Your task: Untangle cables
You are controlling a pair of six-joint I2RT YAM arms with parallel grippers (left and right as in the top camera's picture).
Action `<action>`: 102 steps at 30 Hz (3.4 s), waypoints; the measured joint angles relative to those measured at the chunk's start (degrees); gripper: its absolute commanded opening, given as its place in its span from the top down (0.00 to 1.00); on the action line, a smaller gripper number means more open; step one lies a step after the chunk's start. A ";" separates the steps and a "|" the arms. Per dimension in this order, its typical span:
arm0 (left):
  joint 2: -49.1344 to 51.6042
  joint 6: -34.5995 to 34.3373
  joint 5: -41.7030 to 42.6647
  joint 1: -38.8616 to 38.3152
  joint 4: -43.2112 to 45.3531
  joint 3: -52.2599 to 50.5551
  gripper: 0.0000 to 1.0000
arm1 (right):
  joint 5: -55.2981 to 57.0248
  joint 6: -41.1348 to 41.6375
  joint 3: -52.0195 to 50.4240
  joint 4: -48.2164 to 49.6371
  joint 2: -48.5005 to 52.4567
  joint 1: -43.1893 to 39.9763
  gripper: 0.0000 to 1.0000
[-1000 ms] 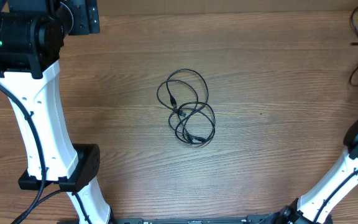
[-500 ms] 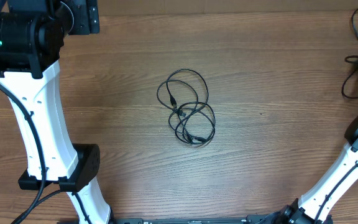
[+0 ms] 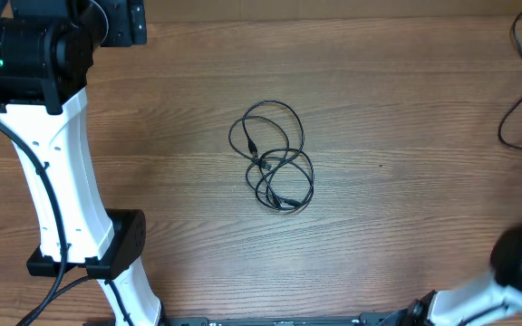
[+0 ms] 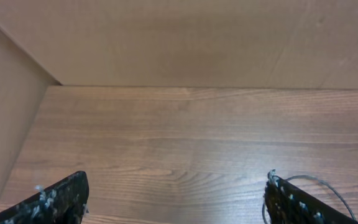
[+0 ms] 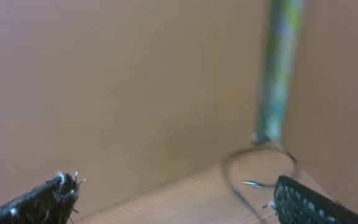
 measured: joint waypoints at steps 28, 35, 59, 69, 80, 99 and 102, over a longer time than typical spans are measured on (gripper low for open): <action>0.00 0.04 -0.02 0.00 2.97 0.00 0.15 | -4.98 -15.50 -18.93 -21.44 15.02 55.60 0.12; 0.00 1.27 -0.02 0.00 1.20 0.00 0.14 | 2.93 -13.62 -19.04 -18.88 16.92 54.99 0.25; 0.00 1.31 0.17 0.00 0.81 0.00 0.10 | 6.08 -11.80 -24.72 -12.37 17.97 51.67 0.49; 0.00 1.29 0.20 0.00 0.15 0.00 0.12 | 3.23 -11.52 -28.61 -9.79 18.05 51.76 0.96; 0.00 1.27 1.03 0.00 0.02 0.00 0.08 | 5.51 -9.25 7.58 -37.00 13.27 53.11 0.96; 0.96 1.27 3.10 0.00 -0.76 0.00 0.05 | 10.69 -7.15 51.15 -52.00 5.49 50.86 0.96; 0.96 1.27 3.17 0.00 -0.85 0.00 0.04 | 11.13 -7.02 48.98 -51.54 10.08 50.53 0.96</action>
